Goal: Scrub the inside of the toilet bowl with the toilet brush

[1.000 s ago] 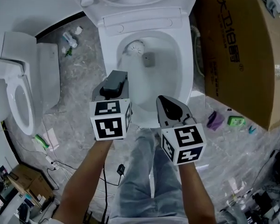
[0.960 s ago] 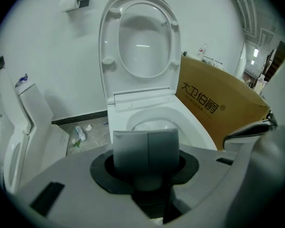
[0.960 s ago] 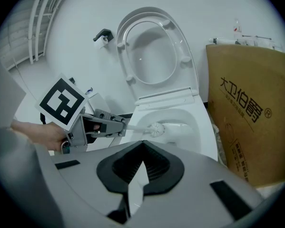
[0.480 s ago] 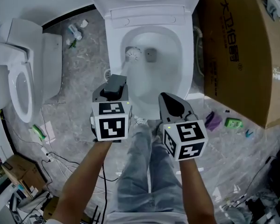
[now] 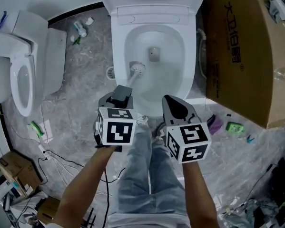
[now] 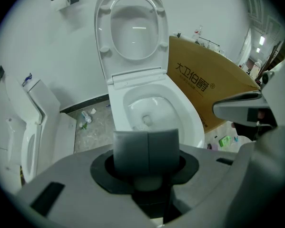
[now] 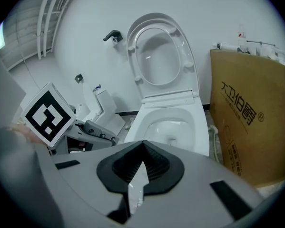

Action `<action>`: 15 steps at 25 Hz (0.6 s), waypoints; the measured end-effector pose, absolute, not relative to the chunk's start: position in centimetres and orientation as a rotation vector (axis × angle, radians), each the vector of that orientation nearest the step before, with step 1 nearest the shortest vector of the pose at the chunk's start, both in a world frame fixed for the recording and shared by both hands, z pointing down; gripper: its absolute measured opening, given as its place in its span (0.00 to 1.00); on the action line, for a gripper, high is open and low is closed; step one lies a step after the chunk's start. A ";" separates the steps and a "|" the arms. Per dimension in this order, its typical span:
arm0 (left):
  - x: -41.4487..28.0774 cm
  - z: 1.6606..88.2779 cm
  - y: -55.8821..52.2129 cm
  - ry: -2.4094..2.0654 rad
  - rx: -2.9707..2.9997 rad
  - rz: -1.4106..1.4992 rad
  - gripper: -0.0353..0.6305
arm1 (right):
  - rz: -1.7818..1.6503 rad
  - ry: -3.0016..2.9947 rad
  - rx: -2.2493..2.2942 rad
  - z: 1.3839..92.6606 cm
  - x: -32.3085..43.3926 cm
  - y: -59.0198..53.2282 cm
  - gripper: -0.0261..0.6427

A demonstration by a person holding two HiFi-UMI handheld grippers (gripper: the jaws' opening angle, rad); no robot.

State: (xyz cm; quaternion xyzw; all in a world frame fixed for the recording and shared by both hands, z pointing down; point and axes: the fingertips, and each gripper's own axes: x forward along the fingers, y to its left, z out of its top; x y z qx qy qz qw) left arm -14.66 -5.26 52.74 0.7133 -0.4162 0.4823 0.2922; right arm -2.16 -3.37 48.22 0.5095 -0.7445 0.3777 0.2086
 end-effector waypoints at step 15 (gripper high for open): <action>-11.6 51.8 1.5 -0.882 1.892 1.306 0.28 | 1.049 -2.089 1.402 47.5 -1.4 -0.1 0.04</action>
